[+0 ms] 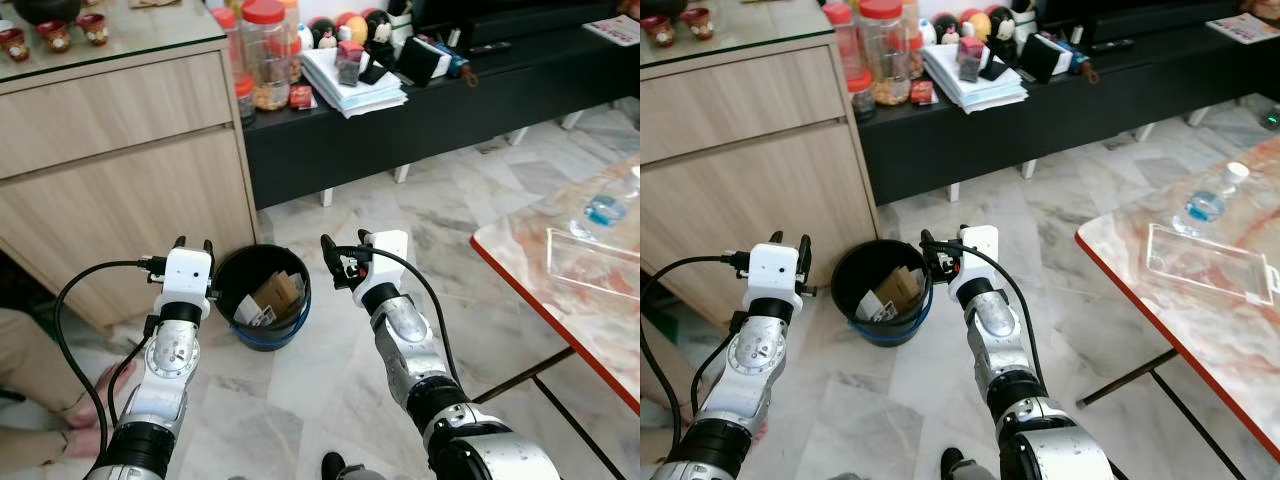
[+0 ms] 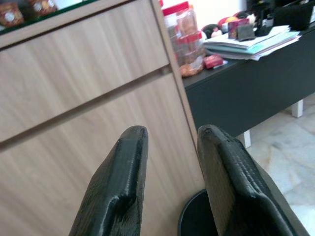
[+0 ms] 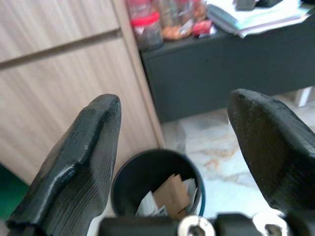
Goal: Picking trash to rubbish bin
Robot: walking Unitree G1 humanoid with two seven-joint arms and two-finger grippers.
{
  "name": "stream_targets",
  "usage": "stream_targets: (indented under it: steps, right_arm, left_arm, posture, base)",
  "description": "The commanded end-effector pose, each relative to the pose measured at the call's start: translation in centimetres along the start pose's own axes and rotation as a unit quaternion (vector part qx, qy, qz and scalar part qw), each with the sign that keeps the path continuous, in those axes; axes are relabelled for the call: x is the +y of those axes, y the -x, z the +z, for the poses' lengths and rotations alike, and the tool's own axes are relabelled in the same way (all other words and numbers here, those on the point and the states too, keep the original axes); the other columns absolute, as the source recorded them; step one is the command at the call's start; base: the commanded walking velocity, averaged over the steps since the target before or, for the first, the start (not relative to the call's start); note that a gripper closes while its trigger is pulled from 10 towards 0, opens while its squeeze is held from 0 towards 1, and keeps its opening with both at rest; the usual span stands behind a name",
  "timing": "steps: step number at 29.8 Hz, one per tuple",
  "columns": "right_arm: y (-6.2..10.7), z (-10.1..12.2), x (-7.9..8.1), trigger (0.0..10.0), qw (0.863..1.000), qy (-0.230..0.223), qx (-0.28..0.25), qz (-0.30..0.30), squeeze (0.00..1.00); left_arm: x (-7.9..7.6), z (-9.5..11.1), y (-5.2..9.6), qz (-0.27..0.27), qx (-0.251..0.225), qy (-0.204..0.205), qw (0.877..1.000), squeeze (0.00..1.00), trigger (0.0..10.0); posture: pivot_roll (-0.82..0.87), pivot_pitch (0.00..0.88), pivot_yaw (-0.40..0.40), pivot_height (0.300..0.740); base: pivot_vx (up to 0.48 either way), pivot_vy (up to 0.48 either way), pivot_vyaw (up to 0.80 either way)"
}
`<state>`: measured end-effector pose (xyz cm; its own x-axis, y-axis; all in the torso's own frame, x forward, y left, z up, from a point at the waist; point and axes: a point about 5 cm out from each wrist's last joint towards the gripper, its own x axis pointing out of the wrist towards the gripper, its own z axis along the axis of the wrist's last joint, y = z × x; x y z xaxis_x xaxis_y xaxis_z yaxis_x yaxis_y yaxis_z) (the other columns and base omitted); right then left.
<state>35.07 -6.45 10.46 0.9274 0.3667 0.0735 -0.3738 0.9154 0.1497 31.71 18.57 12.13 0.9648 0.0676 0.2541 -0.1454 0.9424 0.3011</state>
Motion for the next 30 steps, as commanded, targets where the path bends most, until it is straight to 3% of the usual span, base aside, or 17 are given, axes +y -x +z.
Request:
stream_targets:
  steps: [1,7,30]
  right_arm:
    - [-0.7,1.1,0.9,10.0,1.0,0.0,-0.025,0.011,0.0]
    - [-0.8,1.5,0.9,10.0,0.999,0.0,-0.033,0.012,0.0]
    - [-0.6,1.3,1.3,10.0,0.999,-0.004,-0.033,0.013,0.0]
  left_arm:
    - [0.0,0.3,0.0,-0.001,-0.004,-0.01,1.0,0.0,10.0]
    - [0.1,0.6,-0.1,0.001,-0.006,-0.01,1.0,0.0,10.0]
    - [-0.1,1.9,-0.3,-0.001,-0.018,0.002,1.0,0.0,10.0]
  posture:
    - [0.13,0.103,-0.016,0.74]
    - [0.13,0.117,-0.017,0.74]
    - [0.14,0.148,-0.011,0.74]
  base:
    - [0.0,-0.3,-0.8]
    - [0.0,-0.431,-0.8]
    - [0.0,0.0,-0.8]
